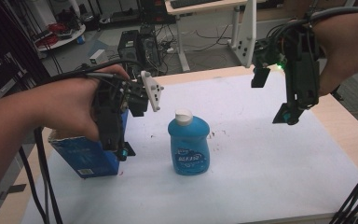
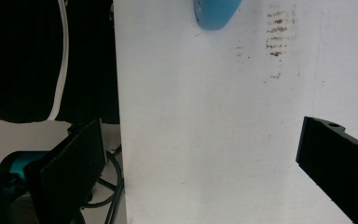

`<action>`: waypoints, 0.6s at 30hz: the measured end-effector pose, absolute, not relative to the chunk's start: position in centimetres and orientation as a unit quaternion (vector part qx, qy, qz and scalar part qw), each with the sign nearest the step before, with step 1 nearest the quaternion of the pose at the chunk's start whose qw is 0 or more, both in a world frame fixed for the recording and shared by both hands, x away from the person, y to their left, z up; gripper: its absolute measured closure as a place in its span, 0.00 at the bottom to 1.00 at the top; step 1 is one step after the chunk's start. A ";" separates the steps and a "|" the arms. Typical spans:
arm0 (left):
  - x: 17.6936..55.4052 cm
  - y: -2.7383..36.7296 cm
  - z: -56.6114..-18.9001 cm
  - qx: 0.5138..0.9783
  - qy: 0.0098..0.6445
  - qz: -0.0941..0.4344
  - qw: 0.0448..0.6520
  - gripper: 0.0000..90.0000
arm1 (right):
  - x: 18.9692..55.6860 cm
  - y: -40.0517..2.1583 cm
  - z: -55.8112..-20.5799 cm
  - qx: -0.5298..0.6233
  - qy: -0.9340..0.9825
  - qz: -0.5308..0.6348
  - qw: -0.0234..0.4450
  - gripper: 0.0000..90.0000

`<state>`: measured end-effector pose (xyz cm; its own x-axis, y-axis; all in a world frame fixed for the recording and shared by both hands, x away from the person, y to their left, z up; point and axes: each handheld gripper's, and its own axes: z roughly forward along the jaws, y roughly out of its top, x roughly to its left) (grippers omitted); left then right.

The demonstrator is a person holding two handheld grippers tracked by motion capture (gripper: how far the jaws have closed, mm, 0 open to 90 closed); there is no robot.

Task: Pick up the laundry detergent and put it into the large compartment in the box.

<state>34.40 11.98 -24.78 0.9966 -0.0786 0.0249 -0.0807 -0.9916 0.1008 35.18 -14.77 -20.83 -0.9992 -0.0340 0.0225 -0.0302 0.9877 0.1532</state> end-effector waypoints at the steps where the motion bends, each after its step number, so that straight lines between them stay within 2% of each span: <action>1: 34.5 12.0 -24.6 0.998 -0.038 0.012 0.054 0.03 | 35.3 -14.8 -20.8 0.015 -0.997 -0.076 0.012 0.01; 18: 35.4 9.7 -22.4 0.997 -0.014 0.026 0.077 0.03 | 34.9 -15.9 -20.4 0.006 -0.997 -0.083 0.008 0.01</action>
